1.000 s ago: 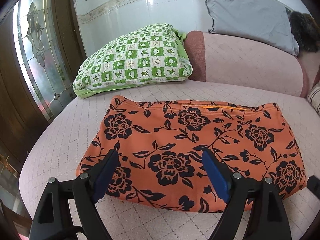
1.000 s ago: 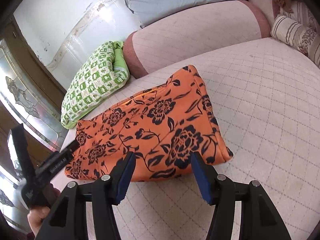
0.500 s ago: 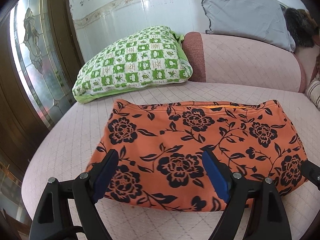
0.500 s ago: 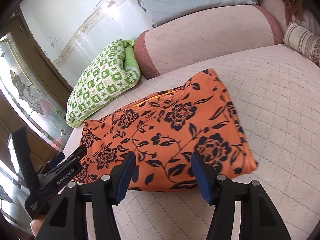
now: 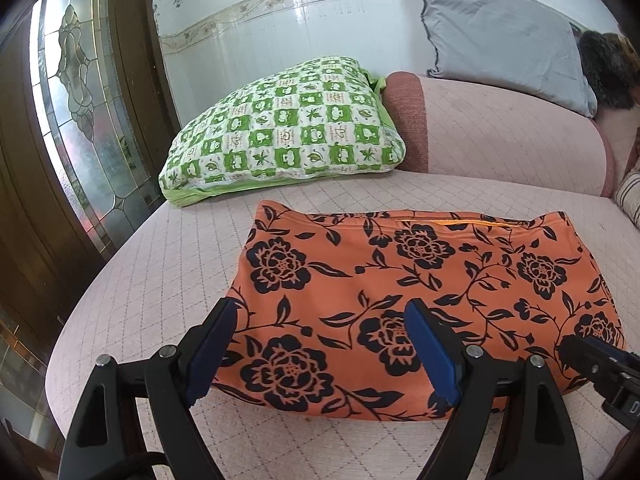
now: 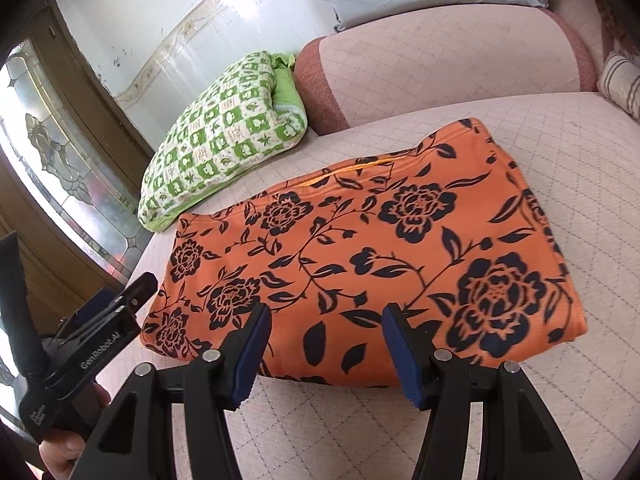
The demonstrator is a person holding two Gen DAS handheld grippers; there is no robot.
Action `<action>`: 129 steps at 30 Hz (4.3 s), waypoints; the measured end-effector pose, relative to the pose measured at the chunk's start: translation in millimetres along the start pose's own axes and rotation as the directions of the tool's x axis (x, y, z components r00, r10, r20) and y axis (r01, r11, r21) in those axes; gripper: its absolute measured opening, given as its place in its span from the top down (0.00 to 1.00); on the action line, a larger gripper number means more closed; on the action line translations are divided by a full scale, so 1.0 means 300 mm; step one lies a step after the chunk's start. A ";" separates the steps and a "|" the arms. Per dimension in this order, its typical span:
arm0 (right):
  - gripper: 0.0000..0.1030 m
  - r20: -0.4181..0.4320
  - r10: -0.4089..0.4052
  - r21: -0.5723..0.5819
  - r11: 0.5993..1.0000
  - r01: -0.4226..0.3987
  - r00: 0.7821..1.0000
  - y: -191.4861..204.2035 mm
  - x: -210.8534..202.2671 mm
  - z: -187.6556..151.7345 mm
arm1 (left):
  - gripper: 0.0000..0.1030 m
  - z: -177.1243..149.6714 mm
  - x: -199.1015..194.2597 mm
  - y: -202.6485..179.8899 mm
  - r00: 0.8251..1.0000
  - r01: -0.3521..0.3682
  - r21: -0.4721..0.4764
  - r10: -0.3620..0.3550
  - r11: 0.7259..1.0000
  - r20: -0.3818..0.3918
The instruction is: Fold small clothes
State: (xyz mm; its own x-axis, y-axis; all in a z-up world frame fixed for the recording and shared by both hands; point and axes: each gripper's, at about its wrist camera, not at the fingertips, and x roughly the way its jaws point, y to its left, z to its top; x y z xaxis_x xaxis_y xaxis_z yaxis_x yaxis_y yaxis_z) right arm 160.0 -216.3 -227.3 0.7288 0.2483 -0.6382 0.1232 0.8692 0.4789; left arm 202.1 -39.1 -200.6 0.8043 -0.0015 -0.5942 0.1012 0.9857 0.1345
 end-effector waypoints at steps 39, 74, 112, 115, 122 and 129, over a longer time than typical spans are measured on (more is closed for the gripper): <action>0.41 0.007 -0.136 0.044 0.990 0.136 0.991 -0.104 0.065 0.040 | 0.17 0.003 0.060 -0.130 0.995 0.095 0.053 -0.094 0.994 -0.035; 0.41 -0.001 -0.198 0.106 0.975 0.197 0.980 -0.169 0.068 0.048 | 0.17 -0.008 0.120 -0.102 0.995 0.062 0.042 -0.059 0.997 -0.076; 0.36 -0.111 0.107 0.372 0.926 -0.059 0.988 -0.409 -0.080 -0.081 | 0.12 -0.224 0.237 0.298 0.868 0.070 -0.500 -0.300 0.863 -0.396; 0.35 -0.125 0.137 0.450 0.891 -0.067 0.983 -0.445 -0.041 -0.099 | 0.45 -0.186 0.253 0.285 0.887 0.125 -0.520 -0.329 0.845 -0.323; 0.34 -0.001 0.170 0.589 0.797 -0.137 0.985 -0.529 0.046 -0.073 | 0.47 -0.140 0.331 0.293 0.899 0.141 -0.603 -0.356 0.785 -0.253; 0.39 0.053 0.070 0.597 0.797 -0.088 0.996 -0.510 0.098 0.004 | 0.54 -0.095 0.349 0.294 0.898 0.144 -0.614 -0.363 0.776 -0.248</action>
State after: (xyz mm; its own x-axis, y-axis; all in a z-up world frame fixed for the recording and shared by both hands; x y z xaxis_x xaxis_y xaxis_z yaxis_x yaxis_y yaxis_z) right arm 163.5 -342.6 -318.6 0.7703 0.2859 -0.5700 0.4361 0.4160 0.7980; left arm 278.7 52.5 -273.6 0.5409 -0.3170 -0.7790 -0.1653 0.8681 -0.4681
